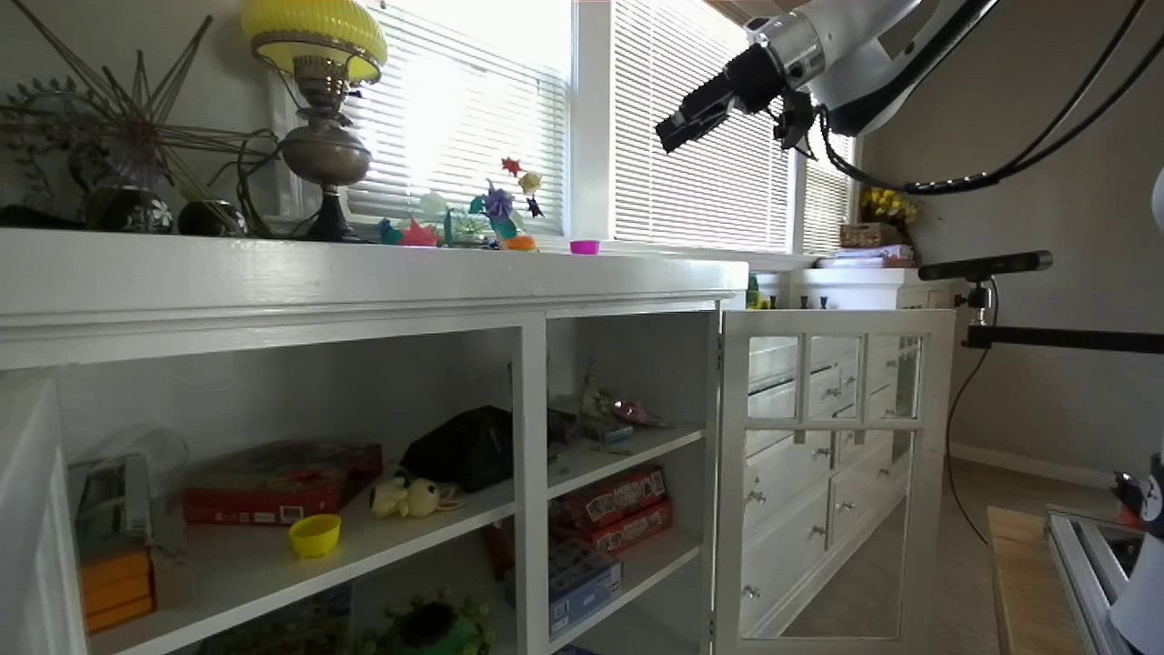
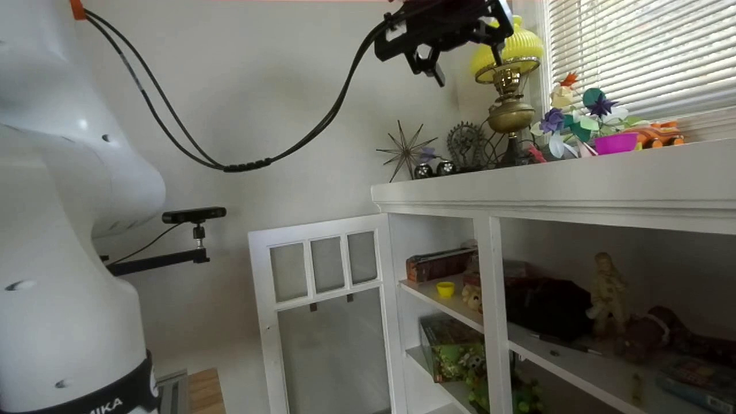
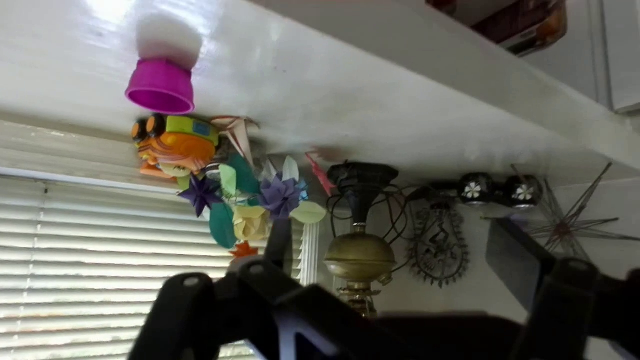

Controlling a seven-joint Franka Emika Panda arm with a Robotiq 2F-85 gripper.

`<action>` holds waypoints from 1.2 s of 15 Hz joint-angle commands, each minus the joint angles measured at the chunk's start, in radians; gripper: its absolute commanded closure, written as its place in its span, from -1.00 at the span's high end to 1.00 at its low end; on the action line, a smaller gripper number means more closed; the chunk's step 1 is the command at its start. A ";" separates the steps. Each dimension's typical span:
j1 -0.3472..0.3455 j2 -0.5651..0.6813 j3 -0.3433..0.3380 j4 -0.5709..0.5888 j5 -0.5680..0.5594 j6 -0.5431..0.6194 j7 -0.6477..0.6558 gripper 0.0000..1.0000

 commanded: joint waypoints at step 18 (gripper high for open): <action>0.163 -0.132 -0.098 -0.397 0.137 -0.393 -0.265 1.00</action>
